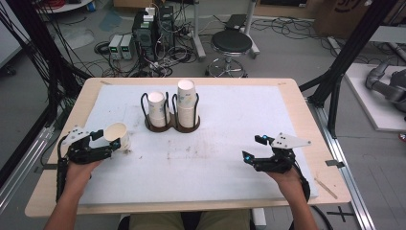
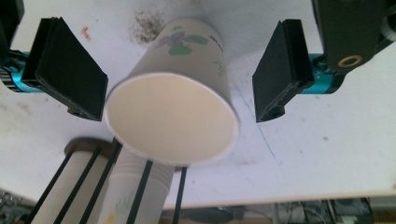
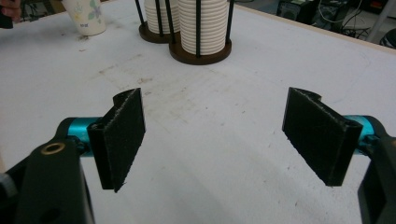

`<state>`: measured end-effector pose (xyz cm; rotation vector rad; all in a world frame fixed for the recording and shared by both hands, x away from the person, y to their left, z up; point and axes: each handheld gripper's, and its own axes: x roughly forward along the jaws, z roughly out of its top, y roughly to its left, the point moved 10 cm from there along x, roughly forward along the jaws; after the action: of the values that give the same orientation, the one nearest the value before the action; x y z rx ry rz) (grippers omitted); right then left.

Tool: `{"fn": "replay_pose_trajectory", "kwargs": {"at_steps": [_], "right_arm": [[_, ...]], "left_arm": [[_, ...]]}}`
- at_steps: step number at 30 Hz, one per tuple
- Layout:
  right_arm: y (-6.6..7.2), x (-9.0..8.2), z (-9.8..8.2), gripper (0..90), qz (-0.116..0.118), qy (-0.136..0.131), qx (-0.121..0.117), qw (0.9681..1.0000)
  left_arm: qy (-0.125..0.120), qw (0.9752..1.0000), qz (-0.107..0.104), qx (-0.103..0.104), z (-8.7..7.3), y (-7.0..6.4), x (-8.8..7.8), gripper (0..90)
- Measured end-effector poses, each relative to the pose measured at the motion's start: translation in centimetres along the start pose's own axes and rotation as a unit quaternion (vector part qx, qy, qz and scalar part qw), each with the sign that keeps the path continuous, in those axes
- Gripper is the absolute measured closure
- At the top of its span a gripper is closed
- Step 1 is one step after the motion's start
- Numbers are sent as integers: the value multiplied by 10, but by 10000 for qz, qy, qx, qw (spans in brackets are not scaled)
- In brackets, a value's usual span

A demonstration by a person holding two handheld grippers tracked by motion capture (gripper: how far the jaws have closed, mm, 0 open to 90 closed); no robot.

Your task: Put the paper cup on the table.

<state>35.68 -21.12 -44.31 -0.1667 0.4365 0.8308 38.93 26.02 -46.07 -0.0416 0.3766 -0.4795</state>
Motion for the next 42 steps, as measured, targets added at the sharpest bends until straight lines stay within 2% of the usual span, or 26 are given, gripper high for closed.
{"fn": "replay_pose_trajectory", "kwargs": {"at_steps": [2, 3, 4, 5, 6, 7, 9, 10, 11, 12, 13, 14, 15, 16, 17, 19, 20, 22, 23, 25, 31, 42], "right_arm": [[-1, 0, -1, 219, -3, 11, 10, 10000], [0, 1, -1, 219, -4, 25, 42, 10000], [-1, 1, -2, 219, -6, 33, 49, 10000], [-2, 1, -2, 219, -13, 23, 39, 10000], [-2, 1, -2, 219, -13, 23, 39, 10000], [-2, 1, -2, 219, -21, 25, 36, 10000], [-3, 0, -2, 219, -36, 18, 61, 10000], [-3, 0, -2, 219, -36, 18, 61, 10000], [-5, 0, -3, 220, -66, 15, 92, 9999], [-5, 0, -3, 220, -81, 22, 103, 9999], [-6, 0, -3, 219, -98, 17, 124, 9999], [-6, 0, -4, 219, -94, 15, 155, 9998], [-6, 0, -3, 219, -108, 1, 146, 9998], [-8, 0, -3, 219, -129, -19, 130, 9998], [-7, -1, -3, 219, -122, -22, 160, 9998], [-8, -1, -3, 219, -122, -31, 181, 9998], [-8, -1, -4, 219, -138, -35, 197, 9997], [-10, -2, -4, 219, -173, -52, 205, 9996], [-10, -3, -4, 219, -182, -57, 226, 9996], [-13, -4, -4, 219, -229, -92, 240, 9994], [-13, -8, -5, 219, -324, -84, 239, 9992], [-8, -12, -4, 219, -397, -108, 211, 9989]], "left_arm": [[-86, 10000, 32, 1, 4, 1, -3, 179], [-273, 9996, 68, -24, 13, 0, -9, 179], [-273, 9996, 68, -24, 13, 0, -9, 179], [-465, 9989, 46, -23, 20, -2, -12, 179], [-465, 9989, 46, -23, 20, -2, -12, 179], [-675, 9977, -2, 63, 28, -8, -16, 178], [-818, 9965, -128, 106, 35, -17, -16, 178], [-818, 9965, -128, 106, 35, -17, -16, 179], [-832, 9960, -267, 181, 37, -27, -14, 178], [-832, 9960, -267, 181, 37, -27, -14, 179], [-933, 9938, -587, 152, 39, -42, -10, 178], [-994, 9921, -749, 157, 41, -50, -8, 179], [-1039, 9904, -894, 188, 42, -58, -5, 179], [-1039, 9904, -894, 188, 42, -58, -5, 178], [-1111, 9865, -1157, 319, 43, -74, 0, 178], [-1154, 9826, -1378, 472, 44, -90, 5, 178], [-1154, 9826, -1378, 472, 44, -90, 5, 178], [-1171, 9793, -1555, 548, 44, -102, 9, 179], [-1171, 9793, -1555, 548, 44, -102, 9, 179], [-1112, 9763, -1768, 567, 41, -114, 13, 179], [-987, 9751, -1887, 611, 33, -123, 18, 184], [-975, 9758, -1858, 609, 26, -119, 15, 184]]}}
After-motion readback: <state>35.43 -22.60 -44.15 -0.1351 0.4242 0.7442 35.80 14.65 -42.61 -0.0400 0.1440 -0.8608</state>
